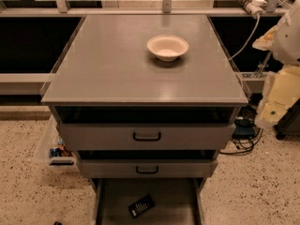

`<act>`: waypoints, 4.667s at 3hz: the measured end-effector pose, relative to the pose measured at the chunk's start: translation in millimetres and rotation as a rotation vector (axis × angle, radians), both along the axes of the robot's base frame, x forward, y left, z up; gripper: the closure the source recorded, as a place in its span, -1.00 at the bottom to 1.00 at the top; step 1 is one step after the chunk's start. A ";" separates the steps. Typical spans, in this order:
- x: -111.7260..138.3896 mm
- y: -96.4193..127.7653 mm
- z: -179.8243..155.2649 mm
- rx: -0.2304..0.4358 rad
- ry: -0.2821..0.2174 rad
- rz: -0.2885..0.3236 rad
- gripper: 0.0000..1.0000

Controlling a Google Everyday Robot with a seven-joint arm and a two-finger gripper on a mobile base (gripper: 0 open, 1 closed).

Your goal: Pick rxbar chocolate from bottom drawer and place on counter

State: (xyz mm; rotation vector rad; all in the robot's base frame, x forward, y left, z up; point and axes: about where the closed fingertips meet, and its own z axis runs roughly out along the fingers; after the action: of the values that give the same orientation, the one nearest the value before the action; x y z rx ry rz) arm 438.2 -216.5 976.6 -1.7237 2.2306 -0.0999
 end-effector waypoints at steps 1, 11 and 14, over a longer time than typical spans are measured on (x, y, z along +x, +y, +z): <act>0.0 0.0 0.0 0.000 0.000 0.000 -1.00; -41.8 141.5 -453.0 0.822 0.077 -0.188 -1.00; -50.7 160.5 -525.4 0.866 0.132 -0.237 -1.00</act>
Offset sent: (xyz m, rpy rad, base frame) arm -0.0513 0.0305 -0.0926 0.2741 -0.0691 0.0446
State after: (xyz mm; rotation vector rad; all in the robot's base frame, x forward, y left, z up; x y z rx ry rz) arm 387.5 -56.0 451.2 -1.0090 2.0686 0.8194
